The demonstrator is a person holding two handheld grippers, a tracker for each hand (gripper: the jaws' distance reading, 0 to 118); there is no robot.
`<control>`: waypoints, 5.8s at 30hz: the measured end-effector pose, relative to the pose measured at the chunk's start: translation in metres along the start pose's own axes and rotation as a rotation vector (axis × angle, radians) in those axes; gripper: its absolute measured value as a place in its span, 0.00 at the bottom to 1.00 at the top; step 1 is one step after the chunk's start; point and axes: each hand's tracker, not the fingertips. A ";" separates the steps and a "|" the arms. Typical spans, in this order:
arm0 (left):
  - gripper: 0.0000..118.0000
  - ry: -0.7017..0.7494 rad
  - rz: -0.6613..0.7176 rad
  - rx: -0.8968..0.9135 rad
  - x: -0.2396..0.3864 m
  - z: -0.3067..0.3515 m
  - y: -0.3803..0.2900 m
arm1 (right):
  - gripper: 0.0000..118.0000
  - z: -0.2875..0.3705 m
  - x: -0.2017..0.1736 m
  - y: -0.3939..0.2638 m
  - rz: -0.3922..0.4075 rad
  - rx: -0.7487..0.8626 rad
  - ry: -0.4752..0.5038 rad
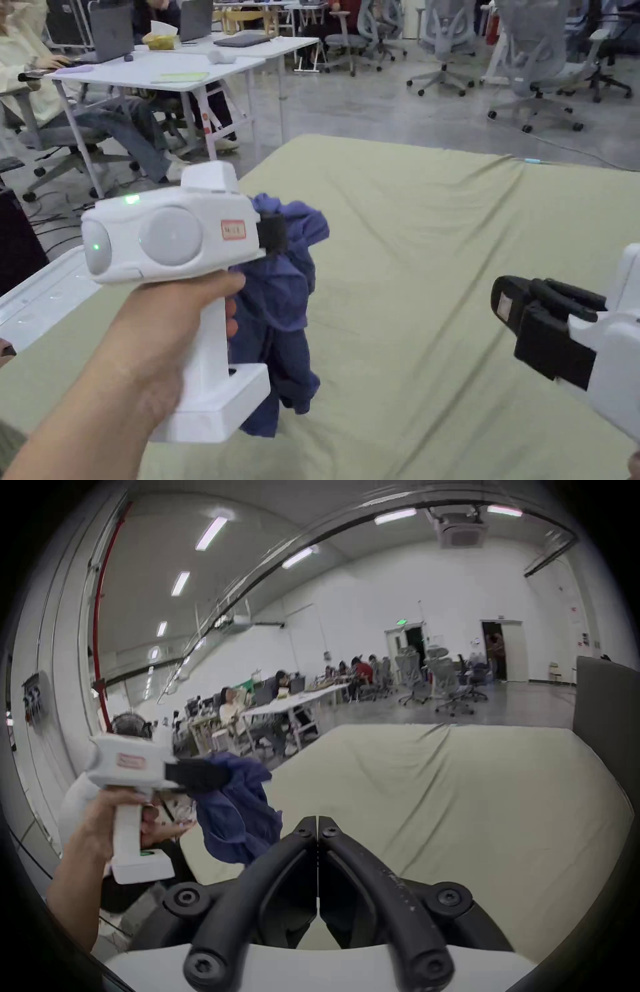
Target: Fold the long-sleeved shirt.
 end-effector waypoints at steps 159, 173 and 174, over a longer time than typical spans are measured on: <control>0.00 0.038 0.152 -0.635 -0.002 -0.145 -0.167 | 0.07 0.020 0.258 -0.157 -0.455 -0.535 -0.577; 1.00 0.091 0.134 -0.700 -0.019 -0.102 -0.233 | 0.99 0.056 0.230 -0.209 -0.546 -0.648 -0.651; 0.96 0.075 0.124 -0.623 -0.015 -0.095 -0.227 | 0.91 0.069 0.225 -0.196 -0.534 -0.496 -0.627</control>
